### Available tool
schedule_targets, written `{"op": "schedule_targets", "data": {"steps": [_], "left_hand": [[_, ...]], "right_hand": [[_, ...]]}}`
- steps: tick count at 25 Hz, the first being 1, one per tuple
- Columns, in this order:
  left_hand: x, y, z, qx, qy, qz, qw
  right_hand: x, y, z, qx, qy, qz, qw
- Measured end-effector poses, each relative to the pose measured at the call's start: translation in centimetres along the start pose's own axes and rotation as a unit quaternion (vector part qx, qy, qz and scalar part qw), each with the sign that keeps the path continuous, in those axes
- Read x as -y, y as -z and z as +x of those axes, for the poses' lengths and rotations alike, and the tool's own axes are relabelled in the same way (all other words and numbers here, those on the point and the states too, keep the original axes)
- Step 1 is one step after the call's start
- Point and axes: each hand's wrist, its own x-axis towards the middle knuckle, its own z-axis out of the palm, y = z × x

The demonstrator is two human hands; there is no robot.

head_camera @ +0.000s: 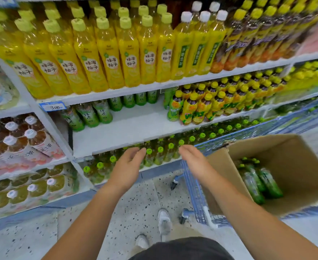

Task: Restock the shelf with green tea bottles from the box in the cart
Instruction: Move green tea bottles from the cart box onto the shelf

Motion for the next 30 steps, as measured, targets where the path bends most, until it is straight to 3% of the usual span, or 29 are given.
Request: {"op": "schedule_targets", "data": {"steps": [9, 16, 22, 30], "left_hand": [[-3.1, -12.4, -1.8, 0.187, -0.066, 0.03, 0.98], [-5.3, -24.5, -2.9, 0.271, -0.044, 0.065, 0.959], [-5.6, -36.8, -2.4, 0.248, 0.002, 0.066, 0.967], [-2.2, -49.0, -0.7, 0.172, 0.114, 0.069, 0.976]], "right_hand": [[-7.6, 9.6, -9.6, -0.192, -0.051, 0.063, 0.978], [-13.5, 18.8, -12.2, -0.267, -0.074, 0.122, 0.953], [-19.9, 29.9, -9.9, -0.22, -0.1, 0.112, 0.964], [-28.2, 39.5, -1.3, -0.087, -0.152, -0.029, 0.984]]}}
